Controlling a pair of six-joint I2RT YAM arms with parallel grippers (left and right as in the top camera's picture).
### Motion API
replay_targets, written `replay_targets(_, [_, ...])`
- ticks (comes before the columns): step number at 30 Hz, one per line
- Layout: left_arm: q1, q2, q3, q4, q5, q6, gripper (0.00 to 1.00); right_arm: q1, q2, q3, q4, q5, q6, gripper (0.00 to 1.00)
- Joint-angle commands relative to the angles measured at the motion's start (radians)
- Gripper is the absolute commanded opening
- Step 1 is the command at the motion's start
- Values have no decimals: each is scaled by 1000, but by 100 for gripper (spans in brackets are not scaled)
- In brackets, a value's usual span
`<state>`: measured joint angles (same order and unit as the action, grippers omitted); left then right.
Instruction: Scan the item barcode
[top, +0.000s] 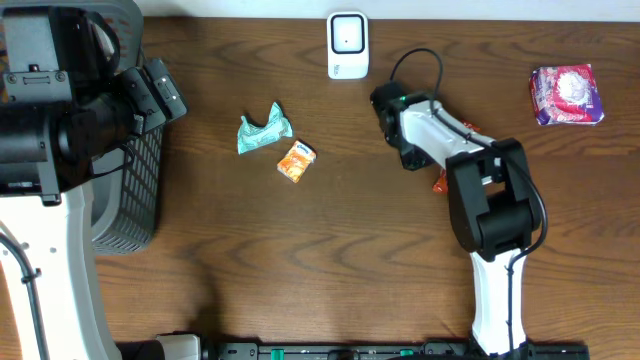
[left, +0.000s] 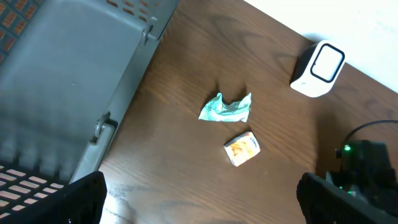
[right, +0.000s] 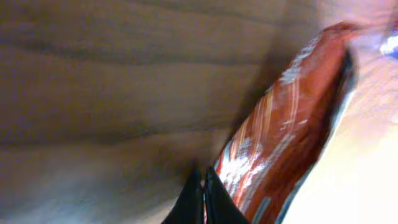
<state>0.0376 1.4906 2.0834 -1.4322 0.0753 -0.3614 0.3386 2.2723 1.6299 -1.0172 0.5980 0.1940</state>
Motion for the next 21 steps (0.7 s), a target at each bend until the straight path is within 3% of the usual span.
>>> replay_targets(1, [3,4,-5,0,-9,13,98,-33,14,119,-83,-112,7,1])
replay_targets(2, [3,4,-5,0,-9,13,98,-38,14,144,-110,-96,10,1])
replay_targets(5, [3,3,-5,0,-9,13,98,-47,14,232,-203,-26,50,17])
replay_targets(6, [3,4,-5,0,-9,13,98,-47,14,283,-245,-13,56,27])
replay_targets(8, [3,4,-5,0,-9,13,98,-47,14,333,-281,-13,56,61])
replay_targets(9, [3,4,-5,0,-8,13,98,-47,14,351,-295,-13,57,68])
replay_targets(12, [3,3,-5,0,-8,13,98,-51,14,372,-319,-14,73,76])
replay_targets(21, [3,4,-5,0,-9,13,98,-77,19,206,-241,-69,132,75])
